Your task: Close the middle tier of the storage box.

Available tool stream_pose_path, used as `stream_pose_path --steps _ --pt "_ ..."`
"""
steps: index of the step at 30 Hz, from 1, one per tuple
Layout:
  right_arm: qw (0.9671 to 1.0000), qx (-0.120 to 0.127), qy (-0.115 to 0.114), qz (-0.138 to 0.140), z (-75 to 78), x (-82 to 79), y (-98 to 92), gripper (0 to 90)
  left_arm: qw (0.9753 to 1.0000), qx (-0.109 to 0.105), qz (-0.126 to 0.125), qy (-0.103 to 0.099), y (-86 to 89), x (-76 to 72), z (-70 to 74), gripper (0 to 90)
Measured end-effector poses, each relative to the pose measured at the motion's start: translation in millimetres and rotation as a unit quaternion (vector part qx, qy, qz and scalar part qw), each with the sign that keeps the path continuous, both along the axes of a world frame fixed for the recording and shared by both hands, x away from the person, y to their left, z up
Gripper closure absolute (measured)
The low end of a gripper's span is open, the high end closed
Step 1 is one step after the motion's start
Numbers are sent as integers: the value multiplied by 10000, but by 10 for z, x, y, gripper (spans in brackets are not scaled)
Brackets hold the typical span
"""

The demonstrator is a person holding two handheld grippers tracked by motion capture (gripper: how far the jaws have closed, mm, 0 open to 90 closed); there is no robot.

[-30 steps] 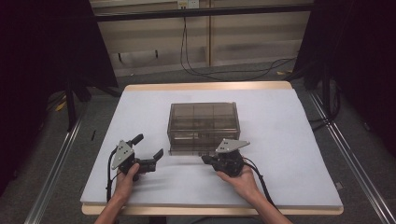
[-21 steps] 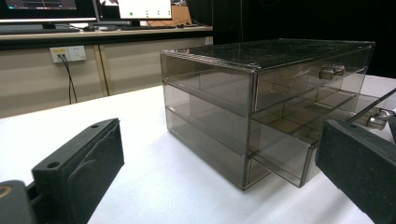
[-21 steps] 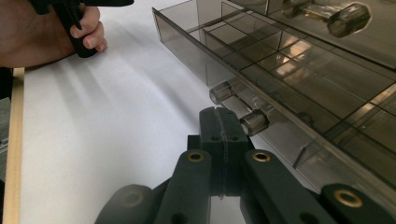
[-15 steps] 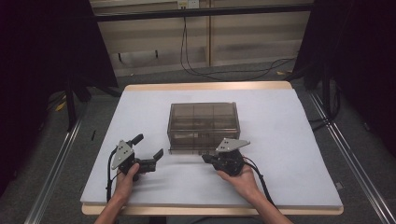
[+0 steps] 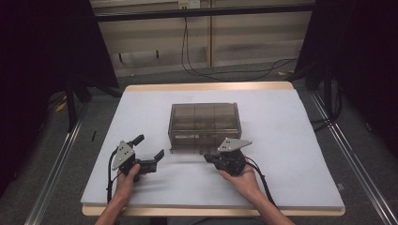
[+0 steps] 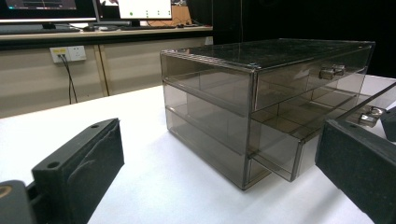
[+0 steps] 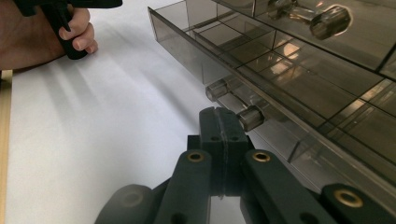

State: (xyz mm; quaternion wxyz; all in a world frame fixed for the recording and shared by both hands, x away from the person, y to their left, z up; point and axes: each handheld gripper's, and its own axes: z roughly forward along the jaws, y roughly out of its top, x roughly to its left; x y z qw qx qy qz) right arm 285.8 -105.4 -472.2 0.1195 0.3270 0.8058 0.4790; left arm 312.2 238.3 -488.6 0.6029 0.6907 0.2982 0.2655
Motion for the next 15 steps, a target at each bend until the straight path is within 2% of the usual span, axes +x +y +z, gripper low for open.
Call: stream_pose_path --steps 12,15 --pt "10000 20 7 -58 6 26 -13 900 10000 -9 11 1 -1 1 0 11" --pt "9999 101 52 -109 26 30 -19 900 10000 -17 1 24 -1 1 -1 11"
